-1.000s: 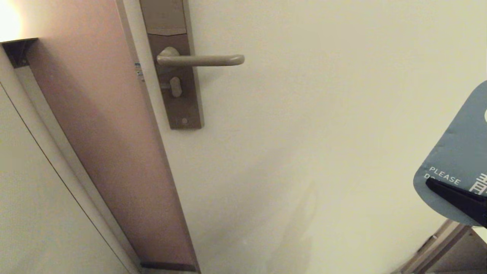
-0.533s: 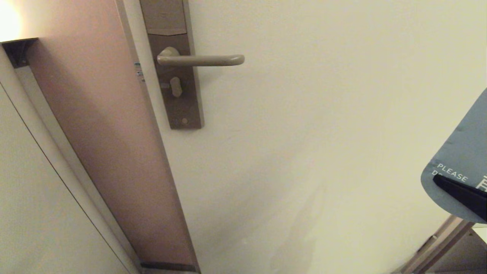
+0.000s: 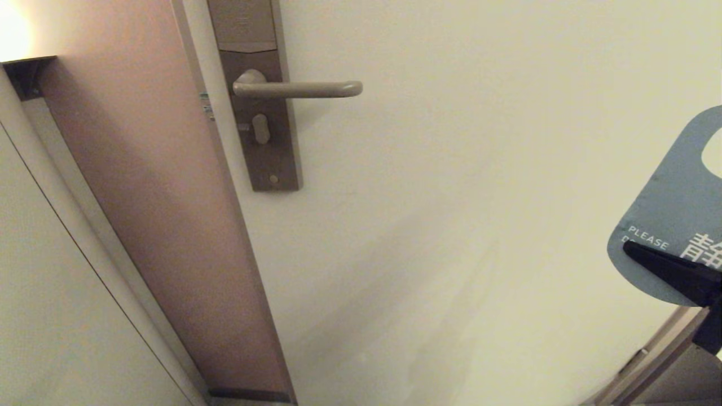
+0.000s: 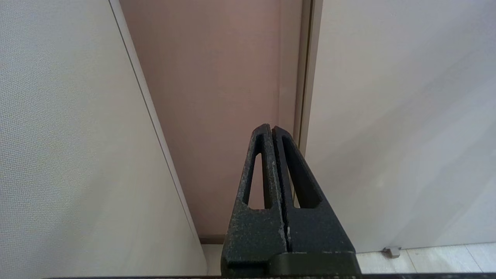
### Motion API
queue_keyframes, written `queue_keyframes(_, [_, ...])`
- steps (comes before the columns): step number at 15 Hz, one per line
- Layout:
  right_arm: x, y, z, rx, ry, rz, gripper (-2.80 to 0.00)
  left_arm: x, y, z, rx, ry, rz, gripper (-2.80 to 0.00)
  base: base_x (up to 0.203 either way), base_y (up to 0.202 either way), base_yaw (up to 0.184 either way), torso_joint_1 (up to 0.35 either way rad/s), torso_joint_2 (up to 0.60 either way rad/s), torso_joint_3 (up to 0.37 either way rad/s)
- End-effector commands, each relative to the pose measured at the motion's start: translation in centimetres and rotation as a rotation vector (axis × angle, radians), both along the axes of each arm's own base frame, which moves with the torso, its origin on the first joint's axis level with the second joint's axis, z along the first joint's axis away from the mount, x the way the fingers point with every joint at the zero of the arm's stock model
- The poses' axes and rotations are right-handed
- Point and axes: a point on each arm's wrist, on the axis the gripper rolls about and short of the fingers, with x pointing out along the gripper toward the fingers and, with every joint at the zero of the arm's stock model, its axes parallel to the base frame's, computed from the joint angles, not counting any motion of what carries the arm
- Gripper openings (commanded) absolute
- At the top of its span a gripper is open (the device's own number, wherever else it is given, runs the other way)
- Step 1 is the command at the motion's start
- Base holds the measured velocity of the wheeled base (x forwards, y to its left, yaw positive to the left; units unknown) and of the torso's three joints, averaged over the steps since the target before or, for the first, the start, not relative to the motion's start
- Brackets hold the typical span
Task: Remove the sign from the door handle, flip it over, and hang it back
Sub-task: Hang the sign back with the other side facing out
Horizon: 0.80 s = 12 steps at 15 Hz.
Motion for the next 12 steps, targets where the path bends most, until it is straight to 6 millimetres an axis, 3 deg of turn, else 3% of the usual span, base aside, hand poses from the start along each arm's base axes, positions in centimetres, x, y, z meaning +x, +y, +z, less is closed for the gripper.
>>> queue_keyframes(1, [1.3,0.5,-0.5,-0.020,0.045,0.002,-2.80,0.0,0.0,0.0,0.000,0.001,0.000,-2.80,0.000,0.000,0.000,0.000,0.00,0.000])
queue_keyframes(7, [3.6,2.9,-0.2,-0.109,0.054,0.084,-2.80,0.0,0.0,0.0,0.000,0.001,0.000,-2.80,0.000,0.000,0.000,0.000,0.00,0.000])
queue_keyframes(12, [5.8,6.3,2.1,-0.109,0.015,0.116,-2.80,0.0,0.0,0.0,0.000,0.001,0.000,-2.80,0.000,0.000,0.000,0.000,0.00,0.000])
